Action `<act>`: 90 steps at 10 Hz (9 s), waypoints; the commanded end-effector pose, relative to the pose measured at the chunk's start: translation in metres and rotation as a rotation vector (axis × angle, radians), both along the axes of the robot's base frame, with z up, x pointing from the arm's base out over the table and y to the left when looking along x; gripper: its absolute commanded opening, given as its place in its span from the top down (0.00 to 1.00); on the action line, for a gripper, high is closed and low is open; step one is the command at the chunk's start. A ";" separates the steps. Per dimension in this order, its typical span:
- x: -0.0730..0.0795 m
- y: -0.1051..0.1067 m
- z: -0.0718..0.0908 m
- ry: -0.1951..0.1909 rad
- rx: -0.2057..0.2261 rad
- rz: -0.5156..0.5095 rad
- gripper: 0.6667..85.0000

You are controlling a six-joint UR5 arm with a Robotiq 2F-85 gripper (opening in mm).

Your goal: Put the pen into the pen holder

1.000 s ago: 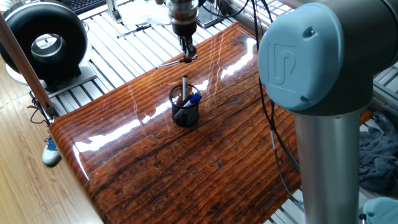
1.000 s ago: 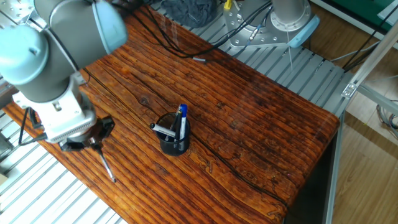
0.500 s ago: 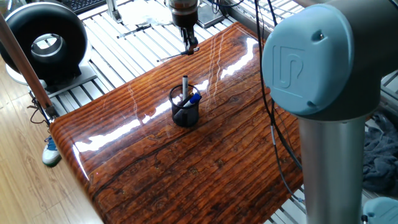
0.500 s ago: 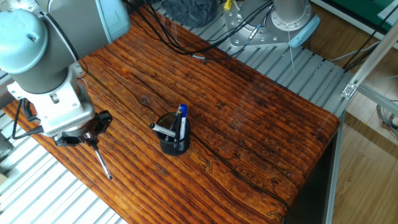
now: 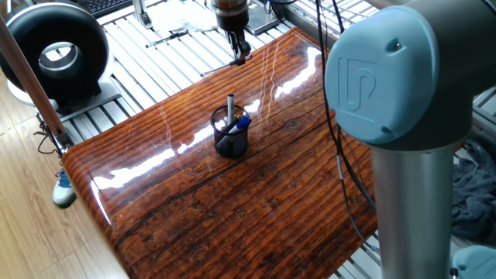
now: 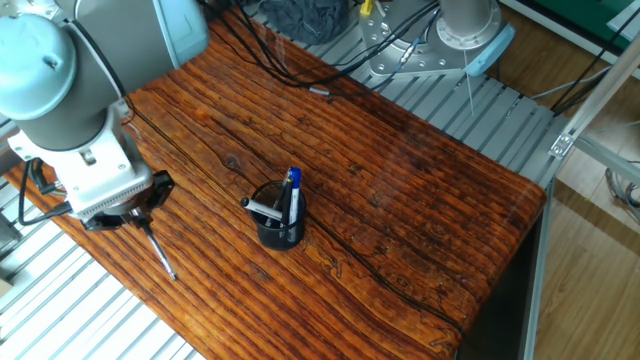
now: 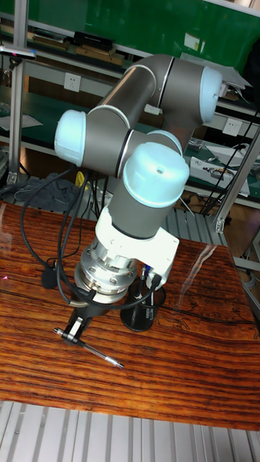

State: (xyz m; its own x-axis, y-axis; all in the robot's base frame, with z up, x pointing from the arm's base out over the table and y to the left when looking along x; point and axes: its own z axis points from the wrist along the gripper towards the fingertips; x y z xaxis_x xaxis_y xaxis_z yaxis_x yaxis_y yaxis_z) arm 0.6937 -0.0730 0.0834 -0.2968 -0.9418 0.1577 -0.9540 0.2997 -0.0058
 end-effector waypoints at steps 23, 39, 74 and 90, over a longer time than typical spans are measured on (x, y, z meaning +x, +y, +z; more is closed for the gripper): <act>-0.166 0.035 0.087 0.148 -0.053 -0.021 0.99; -0.165 0.061 0.044 0.137 -0.127 -0.065 0.99; -0.137 0.071 0.053 0.174 -0.352 0.219 0.99; -0.134 0.094 0.078 0.117 -0.618 -0.022 0.99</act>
State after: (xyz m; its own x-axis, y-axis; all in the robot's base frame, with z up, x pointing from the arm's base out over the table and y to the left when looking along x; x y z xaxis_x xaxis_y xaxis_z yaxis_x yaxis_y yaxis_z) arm 0.5548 0.0147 0.1725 -0.2475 -0.6445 0.7234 -0.9572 0.2785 -0.0793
